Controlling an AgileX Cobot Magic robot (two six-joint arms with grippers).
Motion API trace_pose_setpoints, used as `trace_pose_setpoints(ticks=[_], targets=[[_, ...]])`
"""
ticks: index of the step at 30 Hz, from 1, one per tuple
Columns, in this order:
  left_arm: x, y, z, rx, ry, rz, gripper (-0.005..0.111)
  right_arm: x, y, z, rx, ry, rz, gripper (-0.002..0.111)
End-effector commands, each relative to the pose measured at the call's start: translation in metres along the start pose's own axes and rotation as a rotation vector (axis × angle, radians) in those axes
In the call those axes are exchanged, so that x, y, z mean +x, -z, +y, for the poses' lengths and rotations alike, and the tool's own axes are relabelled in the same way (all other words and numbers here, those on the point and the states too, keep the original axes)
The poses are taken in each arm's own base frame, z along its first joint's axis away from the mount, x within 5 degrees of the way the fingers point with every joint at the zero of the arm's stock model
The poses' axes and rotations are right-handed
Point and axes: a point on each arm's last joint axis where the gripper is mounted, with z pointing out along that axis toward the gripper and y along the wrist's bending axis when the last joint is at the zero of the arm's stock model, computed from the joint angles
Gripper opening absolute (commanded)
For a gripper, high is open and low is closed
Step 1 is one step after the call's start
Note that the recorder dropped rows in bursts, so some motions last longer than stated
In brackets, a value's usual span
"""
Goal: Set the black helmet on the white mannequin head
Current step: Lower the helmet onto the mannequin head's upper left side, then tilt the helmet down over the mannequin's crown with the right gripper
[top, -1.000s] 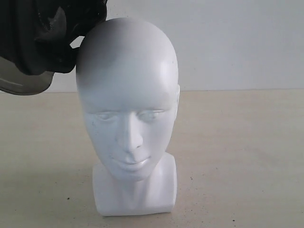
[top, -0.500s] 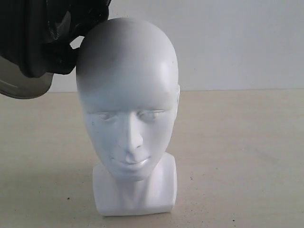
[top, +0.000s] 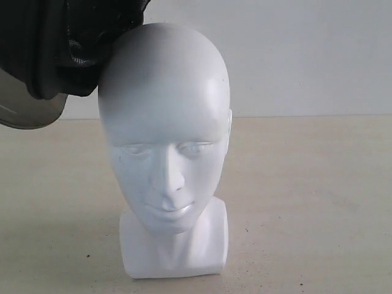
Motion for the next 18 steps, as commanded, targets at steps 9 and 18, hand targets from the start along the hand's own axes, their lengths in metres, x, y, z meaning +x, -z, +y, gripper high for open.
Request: trace_pose_setpoints(ticks=[9, 18], targets=[[0.0007, -0.0001, 0.0002, -0.004, -0.003, -0.004, 0.004, -0.0165, 0.0096, -0.0175, 0.203, 0.224, -0.083, 0.0], [0.0007, -0.0001, 0.0002, -0.004, -0.003, -0.004, 0.004, -0.0175, 0.0108, -0.0221, 0.257, 0.25, -0.085, 0.0]])
